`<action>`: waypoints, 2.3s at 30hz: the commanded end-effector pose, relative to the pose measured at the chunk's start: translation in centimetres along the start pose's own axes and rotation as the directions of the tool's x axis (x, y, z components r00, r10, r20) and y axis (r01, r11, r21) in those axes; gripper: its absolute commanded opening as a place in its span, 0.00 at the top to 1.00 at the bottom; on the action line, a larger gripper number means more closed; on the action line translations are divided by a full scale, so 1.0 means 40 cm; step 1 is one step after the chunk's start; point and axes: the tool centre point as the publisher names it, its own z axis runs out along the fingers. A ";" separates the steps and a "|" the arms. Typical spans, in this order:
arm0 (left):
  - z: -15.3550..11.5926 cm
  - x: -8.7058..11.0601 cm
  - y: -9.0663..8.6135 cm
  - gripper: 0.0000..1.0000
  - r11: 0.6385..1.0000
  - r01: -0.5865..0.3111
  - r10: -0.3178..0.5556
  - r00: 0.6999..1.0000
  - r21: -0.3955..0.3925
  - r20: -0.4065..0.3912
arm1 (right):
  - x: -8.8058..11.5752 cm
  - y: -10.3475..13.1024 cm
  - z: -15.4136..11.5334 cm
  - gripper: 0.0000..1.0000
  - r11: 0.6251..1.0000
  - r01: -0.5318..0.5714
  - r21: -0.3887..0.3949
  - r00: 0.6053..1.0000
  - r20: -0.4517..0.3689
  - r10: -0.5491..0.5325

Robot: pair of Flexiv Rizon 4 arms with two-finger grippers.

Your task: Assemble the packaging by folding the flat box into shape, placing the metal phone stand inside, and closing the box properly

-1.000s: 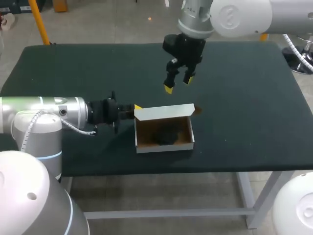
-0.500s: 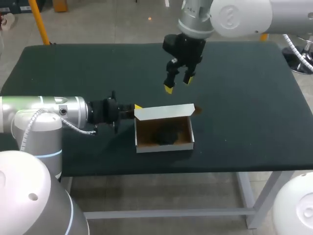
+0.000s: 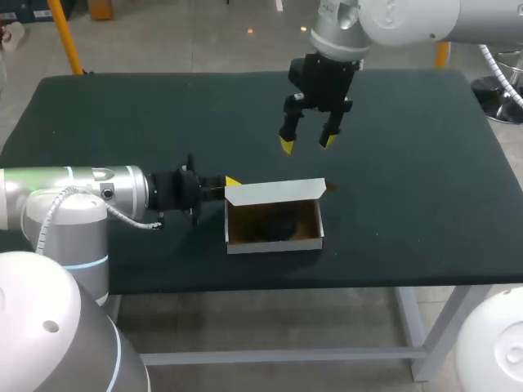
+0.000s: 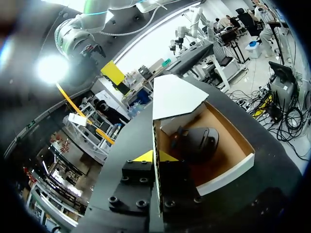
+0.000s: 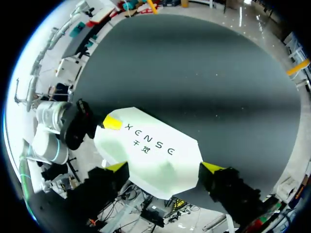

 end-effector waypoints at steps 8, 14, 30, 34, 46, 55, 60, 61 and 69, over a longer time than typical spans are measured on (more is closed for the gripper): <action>0.001 0.023 0.002 1.00 0.998 -0.062 0.063 0.997 -0.021 0.034 | -0.009 -0.021 0.018 0.00 0.981 -0.181 0.075 0.981 -0.050 0.185; -0.007 0.026 0.003 1.00 0.996 -0.086 0.087 0.995 -0.032 0.048 | -0.012 -0.034 0.030 0.00 0.949 -0.284 0.136 0.952 -0.073 0.296; -0.007 0.036 0.002 1.00 0.988 -0.149 0.151 0.988 -0.038 0.045 | -0.013 -0.034 0.034 0.00 0.943 -0.297 0.148 0.948 -0.069 0.310; -0.006 0.038 0.003 1.00 0.987 -0.159 0.160 0.986 -0.037 0.043 | -0.013 -0.034 0.034 0.00 0.943 -0.297 0.148 0.948 -0.069 0.310; -0.007 0.041 0.003 1.00 0.981 -0.188 0.191 0.980 -0.049 0.052 | -0.010 -0.056 0.059 0.00 0.836 -0.473 0.278 0.864 -0.037 0.502; -0.003 0.051 0.004 1.00 0.971 -0.235 0.238 0.969 -0.054 0.063 | -0.018 -0.085 0.074 0.00 0.793 -0.526 0.308 0.832 -0.008 0.554; 0.003 0.059 0.007 1.00 0.965 -0.253 0.257 0.964 -0.062 0.062 | -0.032 -0.086 0.097 0.00 0.807 -0.502 0.310 0.843 -0.032 0.537; 0.003 0.060 0.007 1.00 0.963 -0.260 0.264 0.962 -0.064 0.063 | -0.035 -0.087 0.103 0.00 0.806 -0.503 0.313 0.842 -0.032 0.538; 0.003 0.069 0.011 1.00 0.958 -0.278 0.282 0.957 -0.071 0.063 | -0.039 -0.098 0.136 0.00 0.808 -0.489 0.327 0.845 -0.053 0.532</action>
